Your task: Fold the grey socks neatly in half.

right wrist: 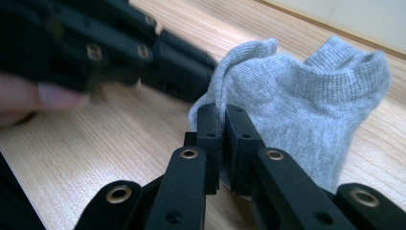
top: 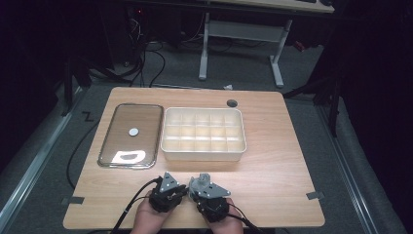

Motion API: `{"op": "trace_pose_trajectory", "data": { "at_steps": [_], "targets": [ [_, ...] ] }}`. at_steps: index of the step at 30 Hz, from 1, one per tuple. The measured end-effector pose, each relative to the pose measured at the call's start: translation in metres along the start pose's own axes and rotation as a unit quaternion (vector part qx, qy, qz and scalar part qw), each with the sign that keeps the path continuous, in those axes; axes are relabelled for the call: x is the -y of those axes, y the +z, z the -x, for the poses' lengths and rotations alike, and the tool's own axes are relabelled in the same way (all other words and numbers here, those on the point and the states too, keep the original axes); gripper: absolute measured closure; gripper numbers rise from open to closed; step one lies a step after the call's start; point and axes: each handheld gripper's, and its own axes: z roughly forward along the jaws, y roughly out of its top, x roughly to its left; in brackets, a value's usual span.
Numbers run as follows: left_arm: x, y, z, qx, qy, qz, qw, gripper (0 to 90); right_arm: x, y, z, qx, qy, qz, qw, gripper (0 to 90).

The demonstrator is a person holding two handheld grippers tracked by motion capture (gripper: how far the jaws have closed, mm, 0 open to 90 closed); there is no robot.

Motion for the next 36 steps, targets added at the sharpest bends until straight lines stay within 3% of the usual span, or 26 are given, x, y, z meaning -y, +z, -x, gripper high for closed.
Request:
{"op": "trace_pose_trajectory", "data": {
  "at_steps": [3, 7, 12, 20, 22, 23, 25, 27, 34, 36],
  "targets": [
    [-0.006, -0.010, -0.005, -0.004, -0.005, 0.019, 0.9998, 82.2, 0.000, 0.000, 0.000, 0.000, 0.000, 0.001, 1.0000, 85.6],
    [-0.020, -0.016, 0.005, 0.008, 0.005, 0.042, 0.9991, 85.0, 0.002, 0.000, 0.000, 0.001, -0.001, 0.005, 1.0000, 85.4],
    [-0.029, -0.005, 0.020, 0.028, 0.022, 0.053, 0.9980, 84.0, 0.002, 0.000, 0.000, 0.000, 0.001, 0.006, 1.0000, 84.8],
    [-0.020, 0.017, 0.013, 0.031, 0.012, 0.021, 0.9992, 85.2, 0.002, -0.003, 0.002, -0.013, 0.005, 0.004, 0.9999, 78.2],
    [-0.018, 0.017, 0.011, 0.029, 0.013, 0.018, 0.9993, 85.2, 0.000, -0.017, 0.004, -0.011, 0.011, 0.026, 0.9995, 79.0],
    [-0.018, 0.017, 0.011, 0.031, 0.013, 0.019, 0.9993, 85.3, -0.002, -0.027, 0.007, -0.011, 0.026, 0.046, 0.9985, 80.0],
    [-0.018, 0.017, 0.011, 0.032, 0.014, 0.019, 0.9992, 85.3, -0.007, -0.040, 0.013, 0.006, 0.031, 0.065, 0.9974, 80.5],
    [-0.017, 0.018, 0.010, 0.033, 0.015, 0.019, 0.9992, 85.3, -0.009, -0.040, 0.019, 0.021, 0.028, 0.056, 0.9978, 80.7],
    [-0.017, 0.019, 0.006, 0.035, 0.015, 0.019, 0.9991, 85.3, 0.003, -0.014, 0.025, 0.023, 0.026, -0.009, 0.9993, 76.8],
    [-0.016, 0.019, 0.005, 0.034, 0.013, 0.021, 0.9991, 85.3, 0.007, -0.011, 0.025, 0.021, 0.030, -0.007, 0.9993, 77.2]
  ]
}}
